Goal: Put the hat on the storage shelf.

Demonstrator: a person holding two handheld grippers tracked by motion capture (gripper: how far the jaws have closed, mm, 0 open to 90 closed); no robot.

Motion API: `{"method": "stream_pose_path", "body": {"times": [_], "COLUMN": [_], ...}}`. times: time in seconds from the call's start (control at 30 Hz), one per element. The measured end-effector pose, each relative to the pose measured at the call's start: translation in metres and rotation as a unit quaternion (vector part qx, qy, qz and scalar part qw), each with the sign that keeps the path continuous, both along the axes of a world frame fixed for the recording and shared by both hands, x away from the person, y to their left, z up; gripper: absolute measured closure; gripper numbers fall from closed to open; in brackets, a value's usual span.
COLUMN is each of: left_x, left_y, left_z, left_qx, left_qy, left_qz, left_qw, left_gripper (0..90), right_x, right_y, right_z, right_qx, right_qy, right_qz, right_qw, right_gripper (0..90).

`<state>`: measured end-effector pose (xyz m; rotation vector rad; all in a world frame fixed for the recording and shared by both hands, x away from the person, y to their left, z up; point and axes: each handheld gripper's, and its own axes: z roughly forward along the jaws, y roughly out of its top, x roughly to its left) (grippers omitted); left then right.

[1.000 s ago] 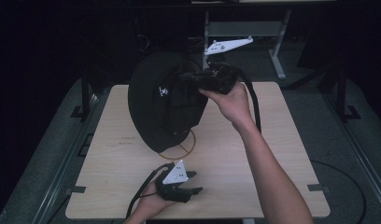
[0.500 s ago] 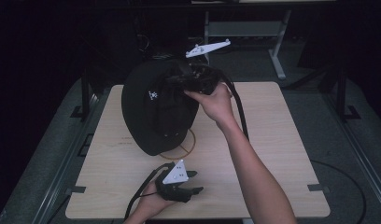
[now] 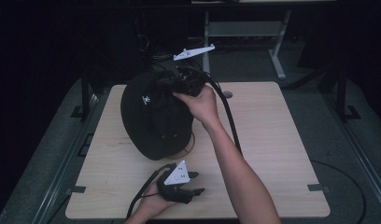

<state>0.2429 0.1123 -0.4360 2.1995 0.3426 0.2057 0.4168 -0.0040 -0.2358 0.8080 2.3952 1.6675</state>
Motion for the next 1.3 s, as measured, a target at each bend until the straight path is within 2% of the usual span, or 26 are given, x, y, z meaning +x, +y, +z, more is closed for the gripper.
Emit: {"method": "stream_pose_path", "body": {"times": [0.2,0.37,0.43,0.63,0.7,0.9,1.3], "left_x": [-0.001,-0.002,-0.002,-0.003,-0.003,-0.003,-0.003], "left_y": [-0.001,-0.001,-0.002,-0.003,-0.003,-0.004,-0.005], "left_z": [0.001,-0.001,-0.001,-0.001,-0.001,-0.002,-0.004], "left_qx": [0.002,0.000,0.001,0.001,0.001,0.003,0.002], "left_qy": [-0.003,-0.002,-0.002,-0.001,0.001,-0.001,0.002], "left_qz": [-0.002,0.000,-0.002,-0.003,-0.002,-0.004,-0.002], "left_qw": [1.0000,1.0000,1.0000,1.0000,1.0000,1.0000,1.0000], "left_gripper": [43.5,43.3,43.3,43.2,43.2,42.9,42.4], "right_x": [0.004,0.002,0.001,-0.002,-0.003,-0.006,-0.014], "right_y": [0.012,0.013,0.010,-0.009,-0.017,-0.038,-0.074], "right_z": [-0.009,-0.010,-0.009,-0.009,-0.009,-0.010,-0.011], "right_qx": [0.008,0.001,0.005,0.022,0.028,0.040,0.038], "right_qy": [0.013,0.008,0.005,0.003,0.009,0.005,0.004], "right_qz": [0.005,0.011,0.014,0.006,0.003,-0.007,-0.025], "right_qw": [0.9999,0.9999,0.9999,0.9997,0.9996,0.9992,0.9990], "right_gripper": [78.9,74.3,70.2,61.0,60.3,56.5,49.7]}}
